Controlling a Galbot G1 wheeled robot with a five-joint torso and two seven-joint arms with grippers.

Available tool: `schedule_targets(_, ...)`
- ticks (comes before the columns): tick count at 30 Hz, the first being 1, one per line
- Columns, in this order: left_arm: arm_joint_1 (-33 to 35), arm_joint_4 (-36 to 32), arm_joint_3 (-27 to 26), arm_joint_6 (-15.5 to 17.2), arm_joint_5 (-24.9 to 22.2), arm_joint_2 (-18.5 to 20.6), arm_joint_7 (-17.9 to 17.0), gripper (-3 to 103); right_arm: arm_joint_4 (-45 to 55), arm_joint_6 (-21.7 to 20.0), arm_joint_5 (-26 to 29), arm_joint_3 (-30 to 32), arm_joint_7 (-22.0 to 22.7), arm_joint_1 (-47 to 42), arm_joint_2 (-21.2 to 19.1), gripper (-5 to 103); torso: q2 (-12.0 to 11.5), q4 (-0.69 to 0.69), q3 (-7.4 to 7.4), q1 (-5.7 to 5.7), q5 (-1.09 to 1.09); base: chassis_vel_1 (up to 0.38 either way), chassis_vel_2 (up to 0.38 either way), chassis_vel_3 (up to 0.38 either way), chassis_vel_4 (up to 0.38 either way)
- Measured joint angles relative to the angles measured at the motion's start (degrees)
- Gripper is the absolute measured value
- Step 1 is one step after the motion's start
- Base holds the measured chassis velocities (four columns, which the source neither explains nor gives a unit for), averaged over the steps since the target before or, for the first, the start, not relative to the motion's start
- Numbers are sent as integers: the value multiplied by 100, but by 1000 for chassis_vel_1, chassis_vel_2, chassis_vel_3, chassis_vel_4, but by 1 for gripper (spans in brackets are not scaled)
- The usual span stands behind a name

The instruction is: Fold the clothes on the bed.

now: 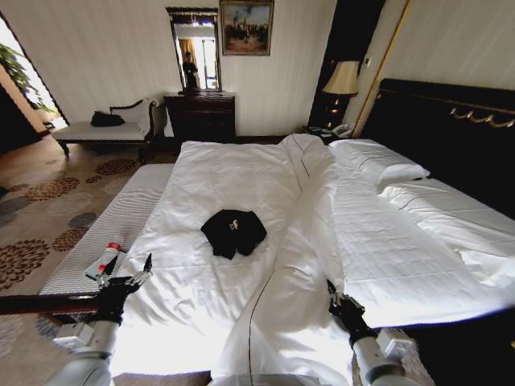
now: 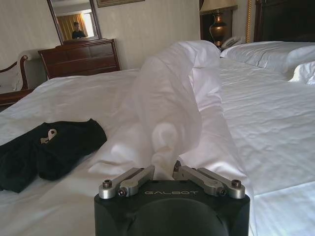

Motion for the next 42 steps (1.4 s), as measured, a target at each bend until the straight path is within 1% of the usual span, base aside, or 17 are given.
schedule_targets(4,-1,0,1,-1,1,-2,0,100,20,0,35,98,-2,34,-4,1,0,0,0,0,0,0,0,0,0)
schedule_targets(8,2,0,-28,-5,-13,11,1,100,-20,-98,441,621,66,311,55,1,0,1,0,0,1,0,0,0,0)
schedule_targets(9,2,0,-28,-5,-13,11,1,100,-20,-98,441,621,66,311,55,1,0,1,0,0,1,0,0,0,0)
schedule_targets(12,-8,0,-30,-5,-15,20,0,100,-115,-142,617,1141,121,458,51,1,0,0,0,0,1,0,0,0,0)
schedule_targets(13,-8,0,-30,-5,-15,20,0,100,-115,-142,617,1141,121,458,51,1,0,0,0,0,1,0,0,0,0)
schedule_targets(17,-33,-6,-6,-4,-12,10,-7,100,-223,-252,964,1739,227,589,52,1,0,-1,0,0,1,0,0,0,0)
schedule_targets(18,-33,-8,-4,-3,-11,10,-8,100,-295,-260,1019,1881,243,612,54,1,0,-1,0,0,0,0,0,0,0)
schedule_targets(20,-33,-9,-4,-3,-10,9,-9,100,-354,-260,1049,1979,245,625,54,1,0,0,0,0,0,0,0,0,0)
schedule_targets(23,-31,-9,-3,-1,-8,13,-12,100,-552,-251,1222,2361,250,678,33,1,0,-1,0,0,1,0,0,0,0)
schedule_targets(24,-31,-9,-3,-1,-8,13,-12,100,-552,-251,1222,2361,250,678,33,1,0,-1,0,0,1,0,0,0,0)
schedule_targets(28,-26,-12,-3,1,-1,18,-15,100,-799,-225,1427,2915,250,791,-57,1,0,0,0,0,0,0,0,0,0)
schedule_targets(29,-26,-12,-3,1,-1,18,-15,100,-799,-225,1427,2915,250,791,-57,1,0,0,0,0,0,0,0,0,0)
schedule_targets(34,-23,-23,-3,2,0,16,-18,100,-1292,-132,1445,3599,242,918,-223,1,0,-1,0,0,1,0,0,0,0)
schedule_targets(36,-21,-24,-2,2,0,13,-18,100,-1372,-111,1443,3686,240,929,-253,1,0,-1,0,0,2,0,0,0,0)
schedule_targets(39,-9,-25,5,2,9,2,-18,100,-1791,-17,1402,3965,219,1001,-369,1,0,0,0,0,1,0,0,0,0)
schedule_targets(40,-9,-25,5,2,9,2,-18,100,-1791,-17,1402,3965,219,1001,-369,1,0,0,0,0,1,0,0,0,0)
schedule_targets(42,-8,-26,9,2,15,0,-18,100,-2103,56,1300,4099,199,1079,-437,1,0,0,0,0,0,0,0,0,0)
